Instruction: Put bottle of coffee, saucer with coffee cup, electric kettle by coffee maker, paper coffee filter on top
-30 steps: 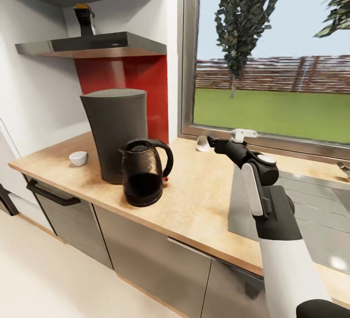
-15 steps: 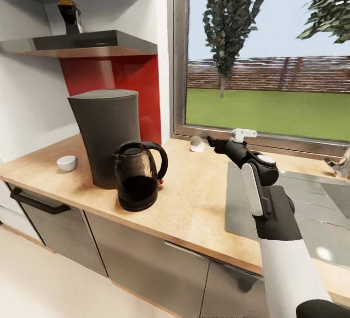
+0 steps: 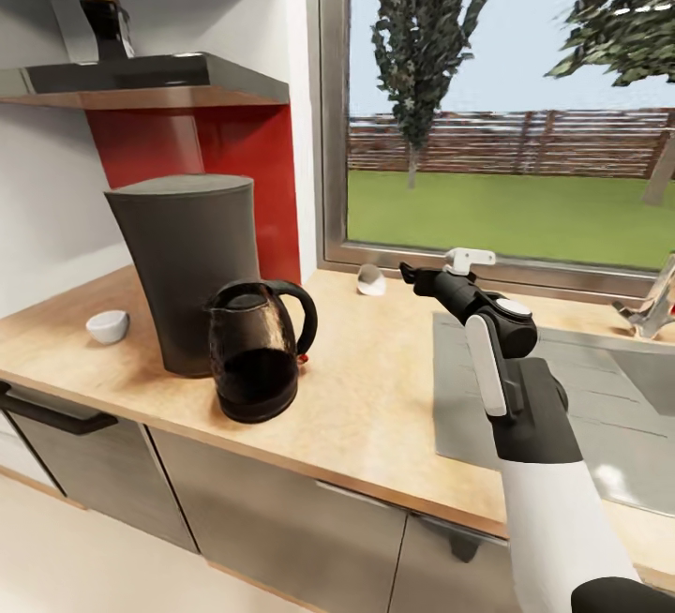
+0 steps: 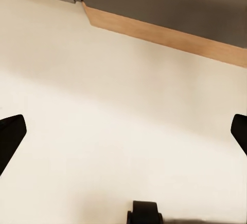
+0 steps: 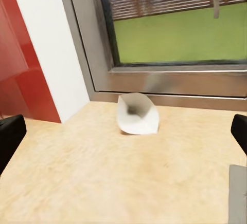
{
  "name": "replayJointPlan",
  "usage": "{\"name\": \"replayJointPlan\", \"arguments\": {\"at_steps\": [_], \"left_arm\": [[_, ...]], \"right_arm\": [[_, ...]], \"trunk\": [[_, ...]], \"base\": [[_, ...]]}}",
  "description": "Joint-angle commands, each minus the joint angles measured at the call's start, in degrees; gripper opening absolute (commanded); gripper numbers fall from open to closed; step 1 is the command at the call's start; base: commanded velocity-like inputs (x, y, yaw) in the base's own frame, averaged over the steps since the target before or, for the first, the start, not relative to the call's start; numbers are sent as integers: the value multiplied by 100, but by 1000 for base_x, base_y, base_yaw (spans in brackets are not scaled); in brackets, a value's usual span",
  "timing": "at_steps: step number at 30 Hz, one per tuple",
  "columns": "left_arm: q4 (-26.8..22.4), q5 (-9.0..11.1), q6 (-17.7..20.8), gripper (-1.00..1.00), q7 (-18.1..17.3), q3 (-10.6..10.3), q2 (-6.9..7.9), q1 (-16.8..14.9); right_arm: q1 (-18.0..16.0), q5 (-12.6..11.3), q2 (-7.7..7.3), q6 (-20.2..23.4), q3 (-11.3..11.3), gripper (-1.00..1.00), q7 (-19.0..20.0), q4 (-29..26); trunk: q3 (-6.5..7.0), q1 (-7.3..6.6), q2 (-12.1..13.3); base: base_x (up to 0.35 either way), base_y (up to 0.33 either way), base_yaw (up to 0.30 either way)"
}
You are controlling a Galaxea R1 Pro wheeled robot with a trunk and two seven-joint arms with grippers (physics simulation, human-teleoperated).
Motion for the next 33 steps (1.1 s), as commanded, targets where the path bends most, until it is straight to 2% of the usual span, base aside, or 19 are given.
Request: {"name": "replayJointPlan", "arguments": {"at_steps": [1,16,25,33], "left_arm": [[-8,15,-7,100,5,-2,1,3],[-12,15,-14,100,5,-1,18,3],[-12,15,-14,100,5,3,18,3],[-12,15,-14,100,5,5,18,3]], "right_arm": [[-5,-31,3,25,-1,100,-13,-4],[-5,-35,2,25,-1,100,-13,3],[-5,-38,3,21,-1,100,-8,10],[-5,-39,3,21,-1,100,-9,34]], "trunk": [[-5,2,-3],[-5,2,-3],[-5,2,-3],[-5,2,-3]], "base": [[187,149,-2],[158,83,0],[41,7,-5],[3,0,-208]]}}
